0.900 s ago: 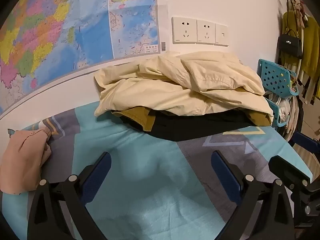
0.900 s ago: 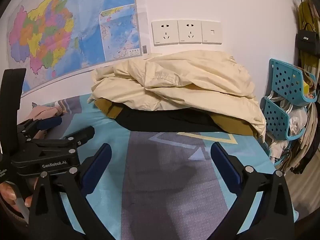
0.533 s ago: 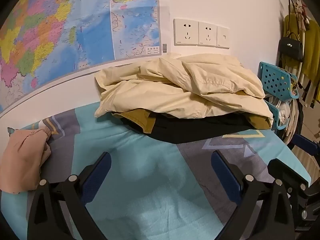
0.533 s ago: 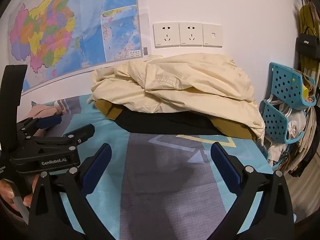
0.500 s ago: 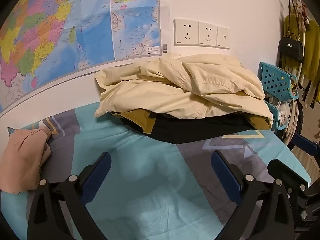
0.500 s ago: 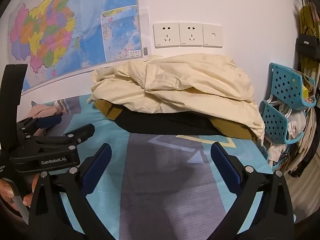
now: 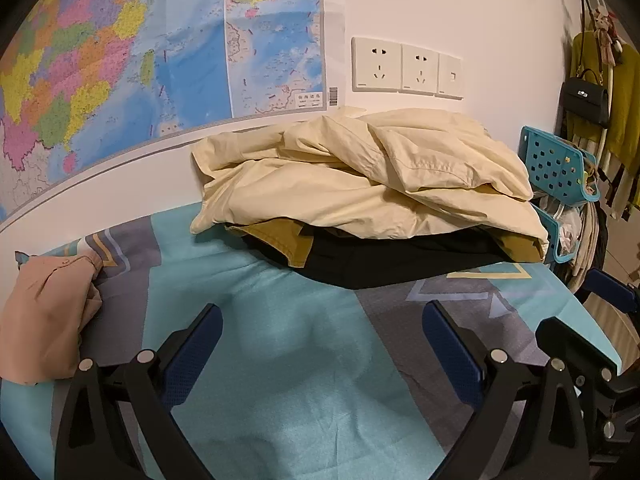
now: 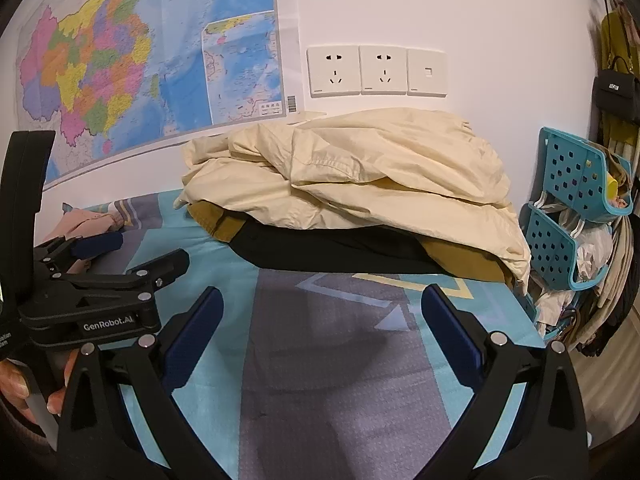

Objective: Fold large clothes

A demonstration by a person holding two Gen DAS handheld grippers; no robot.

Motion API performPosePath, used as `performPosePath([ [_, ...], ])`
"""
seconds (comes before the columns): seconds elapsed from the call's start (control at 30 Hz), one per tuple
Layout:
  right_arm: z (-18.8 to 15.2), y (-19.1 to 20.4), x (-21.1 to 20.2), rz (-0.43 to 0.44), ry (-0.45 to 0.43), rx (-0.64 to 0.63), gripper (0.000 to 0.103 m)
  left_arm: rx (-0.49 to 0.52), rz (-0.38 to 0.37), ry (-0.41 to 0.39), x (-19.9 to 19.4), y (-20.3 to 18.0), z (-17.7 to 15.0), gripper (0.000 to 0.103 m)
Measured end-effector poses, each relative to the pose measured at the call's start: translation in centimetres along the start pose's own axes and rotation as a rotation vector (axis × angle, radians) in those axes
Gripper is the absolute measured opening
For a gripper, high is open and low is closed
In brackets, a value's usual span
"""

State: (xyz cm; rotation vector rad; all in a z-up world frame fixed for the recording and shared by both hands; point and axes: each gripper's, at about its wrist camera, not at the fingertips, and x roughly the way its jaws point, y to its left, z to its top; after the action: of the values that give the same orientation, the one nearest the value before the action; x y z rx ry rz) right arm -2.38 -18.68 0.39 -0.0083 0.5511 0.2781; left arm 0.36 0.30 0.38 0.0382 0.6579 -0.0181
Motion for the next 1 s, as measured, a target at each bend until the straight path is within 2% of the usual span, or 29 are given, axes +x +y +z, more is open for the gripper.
performPosePath([
  [1.0,0.05,0.50,0.23,0.009,-0.002,-0.002,0.098,-0.010,-0.005,0.002,0.01,0.03,0.00,0.096],
])
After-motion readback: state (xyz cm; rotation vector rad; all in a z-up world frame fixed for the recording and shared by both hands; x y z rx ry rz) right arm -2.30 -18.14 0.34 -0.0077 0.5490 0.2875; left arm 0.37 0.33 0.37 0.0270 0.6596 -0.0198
